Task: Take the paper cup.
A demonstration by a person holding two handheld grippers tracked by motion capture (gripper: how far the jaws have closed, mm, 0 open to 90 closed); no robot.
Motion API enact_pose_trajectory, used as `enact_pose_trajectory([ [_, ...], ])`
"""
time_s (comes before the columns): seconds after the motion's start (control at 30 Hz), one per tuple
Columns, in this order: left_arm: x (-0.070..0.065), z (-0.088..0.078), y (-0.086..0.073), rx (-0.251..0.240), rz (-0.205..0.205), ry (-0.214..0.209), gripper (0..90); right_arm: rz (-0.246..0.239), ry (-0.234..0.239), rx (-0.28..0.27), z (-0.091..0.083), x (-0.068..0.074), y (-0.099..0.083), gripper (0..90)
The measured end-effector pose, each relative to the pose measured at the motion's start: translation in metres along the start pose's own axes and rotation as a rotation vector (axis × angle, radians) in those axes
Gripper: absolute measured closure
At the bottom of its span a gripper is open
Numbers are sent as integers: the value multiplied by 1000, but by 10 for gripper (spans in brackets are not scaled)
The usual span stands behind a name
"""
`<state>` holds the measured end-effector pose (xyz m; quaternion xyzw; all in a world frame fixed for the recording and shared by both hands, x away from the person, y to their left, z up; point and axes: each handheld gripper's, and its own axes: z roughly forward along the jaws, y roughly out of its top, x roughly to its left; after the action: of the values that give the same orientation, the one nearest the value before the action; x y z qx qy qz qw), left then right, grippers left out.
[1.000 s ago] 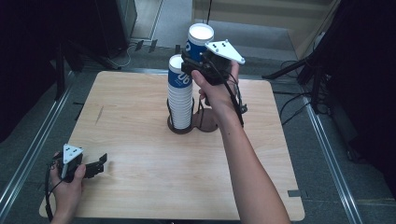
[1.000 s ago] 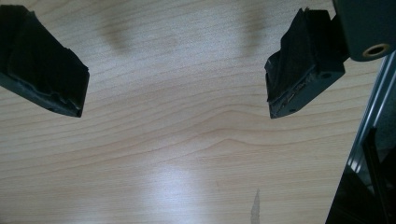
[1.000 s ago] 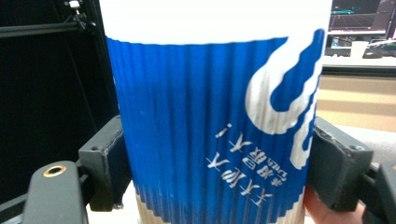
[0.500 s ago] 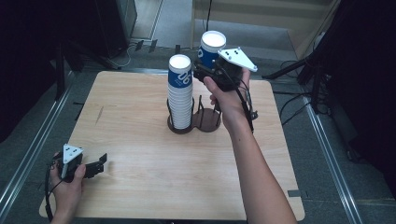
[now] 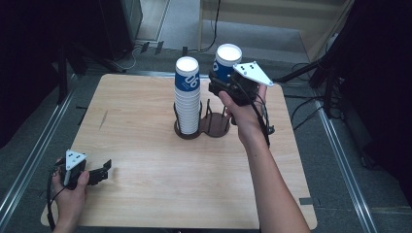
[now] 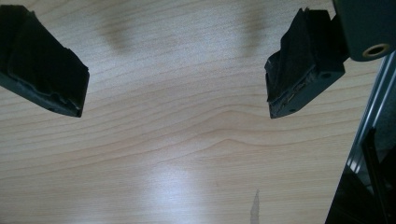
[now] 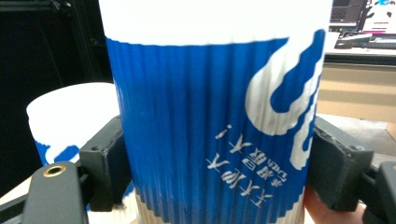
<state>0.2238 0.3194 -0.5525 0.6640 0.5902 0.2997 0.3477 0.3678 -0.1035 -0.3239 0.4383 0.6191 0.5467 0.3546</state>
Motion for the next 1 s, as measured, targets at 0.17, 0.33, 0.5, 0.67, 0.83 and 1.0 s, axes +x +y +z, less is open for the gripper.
enact_pose_trajectory([
  [0.17,0,0,0,0,1,0,69,-7,-6,5,-5,-3,-8,192],
  [0.33,0,0,0,-3,2,0,69,-18,-5,14,-10,-4,-20,191],
  [0.5,0,-1,-1,-15,2,1,69,-26,-8,24,-15,-5,-31,191],
  [0.67,0,-3,-1,-26,4,2,69,-24,-11,31,-20,-9,-42,190],
  [0.83,0,-4,-2,-36,-3,5,69,-13,-18,36,-27,-14,-52,190],
  [1.0,0,-4,-2,-47,-11,11,69,2,-28,45,-33,-21,-62,190],
])
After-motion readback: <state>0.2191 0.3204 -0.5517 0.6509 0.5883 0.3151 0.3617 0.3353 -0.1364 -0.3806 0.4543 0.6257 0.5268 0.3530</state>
